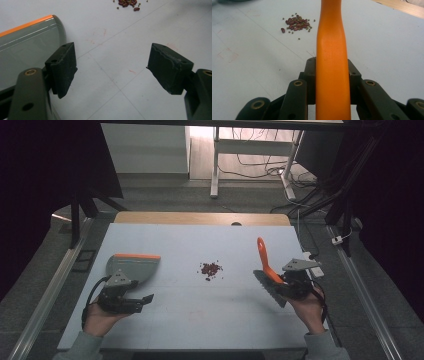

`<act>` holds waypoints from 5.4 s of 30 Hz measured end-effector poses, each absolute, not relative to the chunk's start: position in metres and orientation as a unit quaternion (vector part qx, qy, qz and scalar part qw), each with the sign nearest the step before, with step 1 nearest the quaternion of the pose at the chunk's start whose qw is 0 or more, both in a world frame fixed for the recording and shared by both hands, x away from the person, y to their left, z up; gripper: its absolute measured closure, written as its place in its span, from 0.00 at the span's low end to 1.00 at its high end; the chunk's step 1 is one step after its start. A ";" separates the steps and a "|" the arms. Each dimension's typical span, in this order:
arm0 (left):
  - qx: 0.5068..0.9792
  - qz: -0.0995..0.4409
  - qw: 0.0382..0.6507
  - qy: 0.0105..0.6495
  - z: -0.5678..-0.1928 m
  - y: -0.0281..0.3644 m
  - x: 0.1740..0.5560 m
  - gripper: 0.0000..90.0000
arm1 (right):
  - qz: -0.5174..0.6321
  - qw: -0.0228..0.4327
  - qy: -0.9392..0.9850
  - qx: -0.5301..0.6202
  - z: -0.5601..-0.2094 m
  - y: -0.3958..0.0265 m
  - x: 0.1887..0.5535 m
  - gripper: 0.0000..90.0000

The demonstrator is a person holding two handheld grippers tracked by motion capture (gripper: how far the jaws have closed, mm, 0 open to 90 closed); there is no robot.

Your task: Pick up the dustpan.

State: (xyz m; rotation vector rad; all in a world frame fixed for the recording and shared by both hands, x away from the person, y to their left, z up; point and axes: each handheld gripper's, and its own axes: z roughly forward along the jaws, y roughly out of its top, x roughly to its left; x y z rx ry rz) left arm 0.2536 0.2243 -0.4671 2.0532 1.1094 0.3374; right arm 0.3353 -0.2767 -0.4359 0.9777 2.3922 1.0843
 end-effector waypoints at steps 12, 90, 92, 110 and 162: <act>0.796 0.132 0.355 0.472 -0.443 0.228 0.267 0.26 | 0.387 0.163 0.840 0.344 -0.435 -0.284 0.339 0.78; 0.721 0.039 0.271 0.636 -0.526 0.283 0.307 0.57 | 0.354 0.168 0.854 0.343 -0.452 -0.275 0.343 0.78; 0.722 0.037 0.275 0.634 -0.526 0.282 0.307 0.61 | 0.354 0.167 0.854 0.343 -0.452 -0.275 0.343 0.78; 0.715 0.057 0.294 0.632 -0.525 0.287 0.305 0.68 | 0.353 0.169 0.853 0.346 -0.453 -0.277 0.343 0.78; 0.746 0.081 0.419 0.512 -0.498 0.292 0.293 0.69 | 0.380 0.162 0.846 0.337 -0.448 -0.266 0.348 0.78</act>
